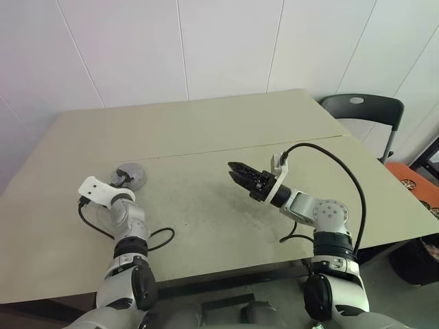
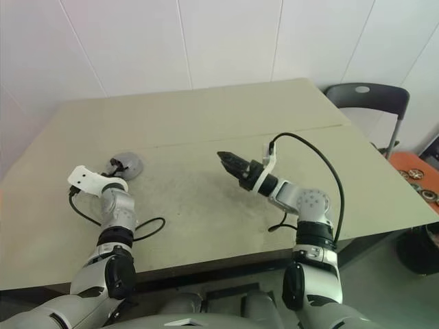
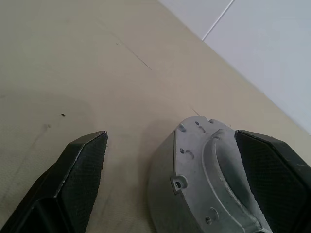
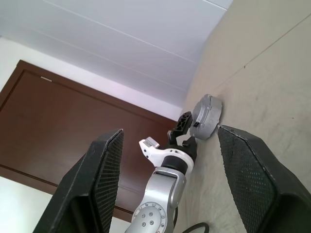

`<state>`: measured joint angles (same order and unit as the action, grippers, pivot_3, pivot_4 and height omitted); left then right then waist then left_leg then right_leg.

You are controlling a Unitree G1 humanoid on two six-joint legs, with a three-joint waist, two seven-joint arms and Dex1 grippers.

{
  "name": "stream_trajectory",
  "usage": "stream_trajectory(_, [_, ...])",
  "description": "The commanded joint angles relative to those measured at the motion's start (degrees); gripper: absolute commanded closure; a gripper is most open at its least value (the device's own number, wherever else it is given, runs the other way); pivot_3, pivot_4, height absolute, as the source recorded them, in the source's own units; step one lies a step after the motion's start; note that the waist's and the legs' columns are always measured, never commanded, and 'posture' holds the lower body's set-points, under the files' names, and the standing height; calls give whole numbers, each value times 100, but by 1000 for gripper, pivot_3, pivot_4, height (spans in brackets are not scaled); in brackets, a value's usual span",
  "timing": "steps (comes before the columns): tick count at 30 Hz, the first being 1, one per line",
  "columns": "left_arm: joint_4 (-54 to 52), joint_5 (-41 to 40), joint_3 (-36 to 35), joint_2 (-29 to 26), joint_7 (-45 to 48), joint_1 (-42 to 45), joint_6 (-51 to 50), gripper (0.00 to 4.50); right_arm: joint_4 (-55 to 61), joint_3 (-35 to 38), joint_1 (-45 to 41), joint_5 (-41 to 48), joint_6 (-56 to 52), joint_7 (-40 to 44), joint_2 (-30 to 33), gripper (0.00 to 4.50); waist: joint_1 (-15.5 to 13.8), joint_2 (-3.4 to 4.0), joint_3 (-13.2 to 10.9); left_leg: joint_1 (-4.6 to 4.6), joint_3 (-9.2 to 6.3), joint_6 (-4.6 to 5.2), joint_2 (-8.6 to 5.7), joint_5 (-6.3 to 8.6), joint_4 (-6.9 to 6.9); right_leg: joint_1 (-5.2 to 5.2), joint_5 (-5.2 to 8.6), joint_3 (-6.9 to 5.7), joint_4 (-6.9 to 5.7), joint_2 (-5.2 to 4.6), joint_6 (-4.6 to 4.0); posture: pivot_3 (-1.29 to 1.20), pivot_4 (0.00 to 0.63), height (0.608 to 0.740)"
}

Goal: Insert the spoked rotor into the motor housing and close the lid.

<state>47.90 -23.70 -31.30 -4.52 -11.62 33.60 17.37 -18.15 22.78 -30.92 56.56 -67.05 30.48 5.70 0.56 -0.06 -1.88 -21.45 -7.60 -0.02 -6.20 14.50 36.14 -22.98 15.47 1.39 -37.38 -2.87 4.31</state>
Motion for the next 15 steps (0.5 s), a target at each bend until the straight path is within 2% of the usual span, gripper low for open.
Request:
stream_trajectory(1, [-290, 458, 386, -142, 103, 37, 271, 36, 171, -91, -27, 60, 73, 148, 54, 1297, 0, 0, 0, 0, 0, 0, 0, 0, 0, 0, 0, 0, 0, 0, 0, 0, 0, 740])
stream_trajectory(7, [-1018, 96, 1044, -54, 2258, -80, 107, 36, 465, -432, -49, -469, 810, 176, 224, 1297, 0, 0, 0, -1, 2, -1, -1, 0, 0, 0, 0, 0, 0, -2, -1, 0, 0, 740])
stream_trajectory(15, [-2094, -186, 1951, -248, 4528, -584, -706, 36, 483, -1377, -200, -2294, 3060, 418, 819, 1297, 33, 3, 0, 0, 3, -1, 0, 0, -4, -2, 0, 1, 1, 0, -1, 0, 0, 740])
